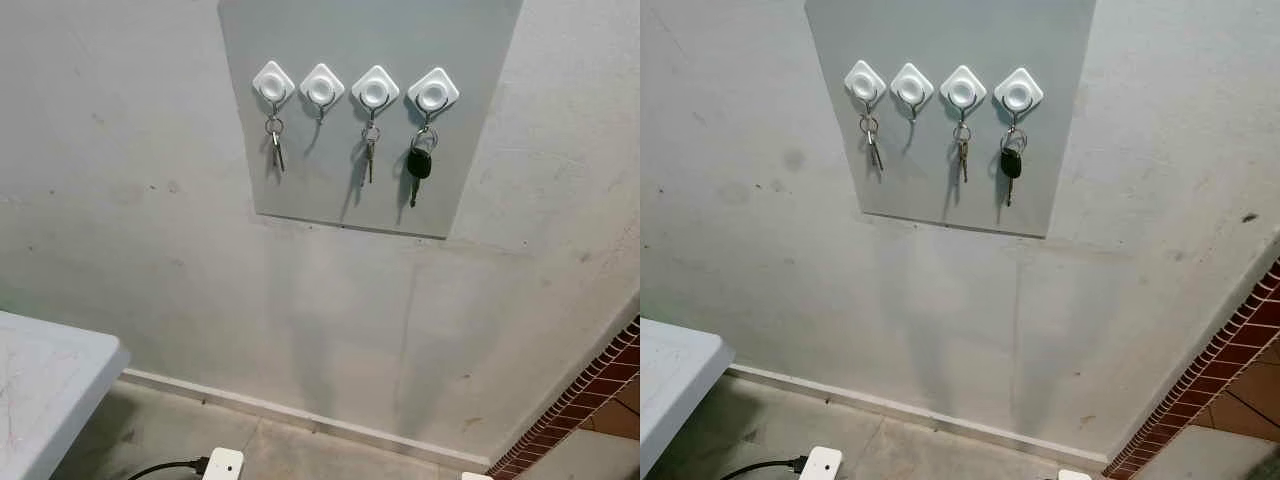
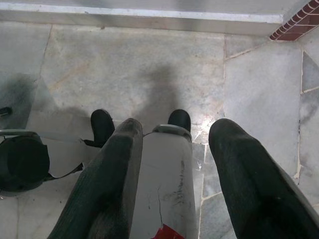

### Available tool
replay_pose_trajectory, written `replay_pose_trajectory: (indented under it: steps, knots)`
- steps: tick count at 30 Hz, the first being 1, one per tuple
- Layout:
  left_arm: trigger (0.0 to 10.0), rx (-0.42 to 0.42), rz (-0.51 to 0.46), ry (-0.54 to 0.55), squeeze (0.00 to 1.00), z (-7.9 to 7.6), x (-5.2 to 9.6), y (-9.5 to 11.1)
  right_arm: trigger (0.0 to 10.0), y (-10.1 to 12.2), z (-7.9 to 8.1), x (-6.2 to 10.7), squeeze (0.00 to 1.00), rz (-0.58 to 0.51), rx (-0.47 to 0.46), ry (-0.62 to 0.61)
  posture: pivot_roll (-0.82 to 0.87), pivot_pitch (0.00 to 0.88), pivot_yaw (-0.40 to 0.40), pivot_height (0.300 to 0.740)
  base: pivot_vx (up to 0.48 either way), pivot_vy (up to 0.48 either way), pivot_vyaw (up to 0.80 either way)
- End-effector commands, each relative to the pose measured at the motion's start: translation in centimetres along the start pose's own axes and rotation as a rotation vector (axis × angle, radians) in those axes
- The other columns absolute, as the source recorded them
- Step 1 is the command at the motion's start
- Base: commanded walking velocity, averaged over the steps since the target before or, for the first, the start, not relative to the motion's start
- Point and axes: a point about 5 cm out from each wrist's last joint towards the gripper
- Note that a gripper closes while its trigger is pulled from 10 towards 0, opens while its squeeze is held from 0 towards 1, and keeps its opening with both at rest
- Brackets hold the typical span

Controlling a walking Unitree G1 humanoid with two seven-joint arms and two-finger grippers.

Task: Hang keys on a hook

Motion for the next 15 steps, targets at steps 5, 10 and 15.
replay_pose_trajectory:
  steps: [5, 10, 15]
  knots:
    - [10.0, 0.006, 0.021, 0.016, 0.00, 0.54, 0.18, -0.59, 10.0, -0.30, 0.16, 0.00, 0.00, 0.014, -0.009, -0.001, 0.02, 0.000, 0.072, 0.736, 0.000, 0.000, 0.00]
    - [10.0, 0.009, 0.022, 0.017, 0.00, 0.58, 0.20, -0.63, 10.0, -0.32, 0.21, -0.01, 0.00, 0.014, -0.012, 0.000, 0.02, 0.000, 0.073, 0.736, 0.000, 0.000, 0.00]
    - [10.0, 0.010, 0.025, 0.019, 0.00, 0.65, 0.21, -0.68, 10.0, -0.29, 0.26, -0.02, 0.00, 0.013, -0.013, 0.000, 0.02, 0.000, 0.074, 0.736, 0.000, 0.000, 0.00]
Point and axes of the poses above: a point about 5 cm out from each wrist's last joint towards the gripper, its own x axis pointing back from the gripper into the wrist, its own y axis along the axis of the wrist's last joint, z = x × y, and after that the axes turned 4 degrees about -x, right-handed
